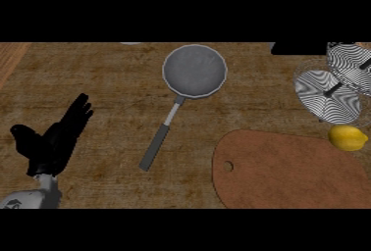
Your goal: Pick the pear from the cutting board and place it in the tiered basket
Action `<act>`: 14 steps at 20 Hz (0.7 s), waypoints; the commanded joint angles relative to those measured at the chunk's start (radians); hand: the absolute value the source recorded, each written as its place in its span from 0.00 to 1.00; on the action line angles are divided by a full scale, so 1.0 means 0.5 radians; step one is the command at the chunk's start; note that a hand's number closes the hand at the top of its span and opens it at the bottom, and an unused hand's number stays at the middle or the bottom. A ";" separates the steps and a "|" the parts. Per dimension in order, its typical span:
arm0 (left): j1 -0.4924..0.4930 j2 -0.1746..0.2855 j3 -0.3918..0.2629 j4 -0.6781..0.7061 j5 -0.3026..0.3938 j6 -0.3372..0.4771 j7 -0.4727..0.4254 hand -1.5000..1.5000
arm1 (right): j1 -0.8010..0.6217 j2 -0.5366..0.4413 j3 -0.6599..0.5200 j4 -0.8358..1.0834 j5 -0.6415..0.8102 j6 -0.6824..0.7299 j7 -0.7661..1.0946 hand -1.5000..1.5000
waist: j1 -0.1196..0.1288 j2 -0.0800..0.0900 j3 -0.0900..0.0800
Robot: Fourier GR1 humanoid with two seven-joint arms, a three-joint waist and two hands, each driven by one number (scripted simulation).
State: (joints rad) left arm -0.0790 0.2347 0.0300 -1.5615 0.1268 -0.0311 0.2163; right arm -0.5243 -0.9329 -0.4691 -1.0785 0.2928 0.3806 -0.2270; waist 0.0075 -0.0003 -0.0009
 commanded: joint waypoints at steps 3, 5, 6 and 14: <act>-0.102 0.020 0.047 -0.069 0.026 -0.004 0.169 0.50 | -0.208 0.050 0.176 0.030 0.094 -0.019 0.219 1.00 | 0.009 0.004 0.002; -0.017 -0.014 0.021 -0.092 -0.002 -0.005 0.101 0.50 | -0.225 0.178 0.266 -0.013 0.147 -0.083 0.341 1.00 | 0.012 0.003 0.001; -0.007 -0.018 0.016 -0.113 0.003 -0.014 0.110 0.50 | -0.283 0.210 0.304 0.093 0.199 -0.145 0.305 1.00 | 0.021 0.005 0.002; 0.040 0.035 0.123 0.004 0.030 -0.162 -0.036 0.50 | -0.248 0.327 0.346 0.254 0.331 -0.341 0.131 1.00 | 0.009 0.005 0.002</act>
State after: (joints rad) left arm -0.0738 0.2326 0.0660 -1.5747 0.1257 -0.0690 0.2255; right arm -0.6361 -0.8022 -0.3214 -1.0130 0.4104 0.2757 -0.1160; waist 0.0100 0.0015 -0.0002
